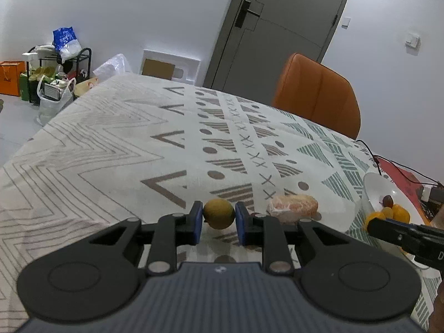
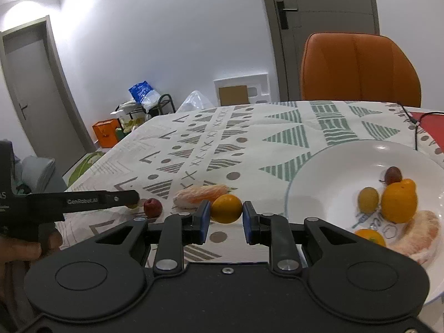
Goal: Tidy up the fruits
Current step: 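Carry the small orange and kiwi-like fruit over the white plate and open both tools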
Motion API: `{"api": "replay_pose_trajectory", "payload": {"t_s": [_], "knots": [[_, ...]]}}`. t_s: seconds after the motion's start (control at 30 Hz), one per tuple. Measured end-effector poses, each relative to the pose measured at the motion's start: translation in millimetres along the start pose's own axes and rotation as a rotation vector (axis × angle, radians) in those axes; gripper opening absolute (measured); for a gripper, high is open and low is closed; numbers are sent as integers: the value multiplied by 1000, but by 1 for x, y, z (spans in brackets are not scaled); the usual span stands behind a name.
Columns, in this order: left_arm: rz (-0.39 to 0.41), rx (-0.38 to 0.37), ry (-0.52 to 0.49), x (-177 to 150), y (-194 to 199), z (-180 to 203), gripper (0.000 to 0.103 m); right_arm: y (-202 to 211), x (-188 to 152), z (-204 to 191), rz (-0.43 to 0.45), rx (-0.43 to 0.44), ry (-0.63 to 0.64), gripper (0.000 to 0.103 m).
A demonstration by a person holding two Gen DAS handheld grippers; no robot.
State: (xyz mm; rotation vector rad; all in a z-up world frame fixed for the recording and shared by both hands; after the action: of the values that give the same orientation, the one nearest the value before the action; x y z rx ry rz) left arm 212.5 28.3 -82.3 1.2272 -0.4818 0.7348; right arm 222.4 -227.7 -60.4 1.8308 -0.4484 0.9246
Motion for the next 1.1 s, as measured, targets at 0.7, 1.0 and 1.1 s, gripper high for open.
{"api": "replay_pose_trajectory", "payload": {"t_s": [0.7, 1.0, 1.1], "knots": [[44, -41, -123, 3, 18, 71, 23, 43, -14, 63, 74, -70, -115, 23], [36, -72, -176, 0, 11, 108, 23, 61, -22, 93, 100, -104, -157, 23], [33, -85, -192, -1, 9, 120, 23, 65, -24, 103, 105, -120, -173, 23]]}}
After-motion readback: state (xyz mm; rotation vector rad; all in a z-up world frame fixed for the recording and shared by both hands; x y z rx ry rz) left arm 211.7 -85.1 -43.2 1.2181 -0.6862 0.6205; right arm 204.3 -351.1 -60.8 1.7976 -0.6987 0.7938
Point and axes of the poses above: each gripper's, at about its wrist camera, not at the fingertips, and y roughly against the way its jaws point, z to its right, x to its top, the point moved 3 cm from there along -y, roughly the way its jaws point, and after that the axes turned 6 degrees about -z, right-handed, at the moved point
